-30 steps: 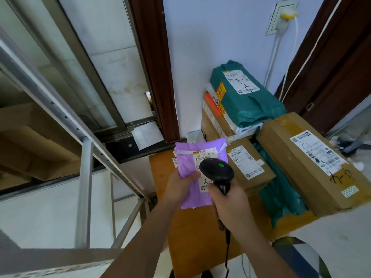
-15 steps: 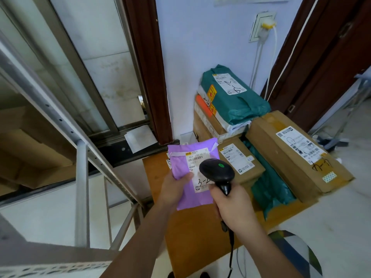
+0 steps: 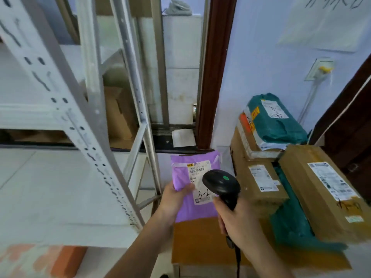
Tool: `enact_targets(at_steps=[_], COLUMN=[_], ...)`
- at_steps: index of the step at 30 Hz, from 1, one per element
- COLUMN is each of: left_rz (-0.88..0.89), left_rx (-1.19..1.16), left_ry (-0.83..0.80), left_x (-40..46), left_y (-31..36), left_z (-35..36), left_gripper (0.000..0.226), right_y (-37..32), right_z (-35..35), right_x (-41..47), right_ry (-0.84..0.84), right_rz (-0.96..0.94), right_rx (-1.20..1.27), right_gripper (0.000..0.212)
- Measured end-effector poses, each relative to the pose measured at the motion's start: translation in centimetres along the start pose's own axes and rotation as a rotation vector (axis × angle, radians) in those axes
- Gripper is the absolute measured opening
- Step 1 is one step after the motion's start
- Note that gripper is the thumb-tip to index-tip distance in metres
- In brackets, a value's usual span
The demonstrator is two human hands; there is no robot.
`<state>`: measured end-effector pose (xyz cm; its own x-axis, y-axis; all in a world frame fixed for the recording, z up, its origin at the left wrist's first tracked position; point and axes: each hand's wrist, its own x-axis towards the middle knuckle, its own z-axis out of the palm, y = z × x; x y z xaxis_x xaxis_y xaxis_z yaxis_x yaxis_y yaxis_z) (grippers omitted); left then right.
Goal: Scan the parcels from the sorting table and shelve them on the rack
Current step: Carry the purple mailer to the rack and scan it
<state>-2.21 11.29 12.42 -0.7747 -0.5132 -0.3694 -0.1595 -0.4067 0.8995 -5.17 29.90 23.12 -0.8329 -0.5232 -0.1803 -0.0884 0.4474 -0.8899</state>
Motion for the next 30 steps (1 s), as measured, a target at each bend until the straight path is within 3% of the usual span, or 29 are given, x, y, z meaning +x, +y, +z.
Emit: enact_targets(at_steps=[10, 15, 18, 22, 27, 30], left_rz=[0.149, 0.249, 0.311, 0.425, 0.442, 0.460], left_rx=[-0.200, -0.261, -0.318, -0.350, -0.315, -0.305], left_ry=[0.314, 0.537, 0.660, 0.719, 0.826, 0.854], left_x=[-14.1, -20.9, -24.6, -29.3, -34.5, -36.7], left_y=[-1.8, -1.2, -0.9, 0.0, 1.5, 3.0], left_z=[-8.1, -15.6, -20.0, -25.5, -33.9, -39.1], left_gripper=[0.030, 0.031, 0.026, 0.034, 0.038, 0.029], right_y=[-1.9, -4.4, -6.2, -9.9, -14.5, -17.2], right_z=[4.5, 11.0, 15.5, 21.6, 29.6, 34.2], right_x=[-6.8, -9.6, -11.9, -15.2, -19.2, -21.2], right_ry=[-0.392, -0.472, -0.560, -0.672, -0.758, -0.793], right_rz=[-0.137, -0.289, -0.369, -0.462, -0.503, -0.531], right_rx=[-0.043, -0.120, -0.145, -0.149, -0.125, -0.099], right_gripper=[0.017, 0.025, 0.018, 0.020, 0.017, 0.015])
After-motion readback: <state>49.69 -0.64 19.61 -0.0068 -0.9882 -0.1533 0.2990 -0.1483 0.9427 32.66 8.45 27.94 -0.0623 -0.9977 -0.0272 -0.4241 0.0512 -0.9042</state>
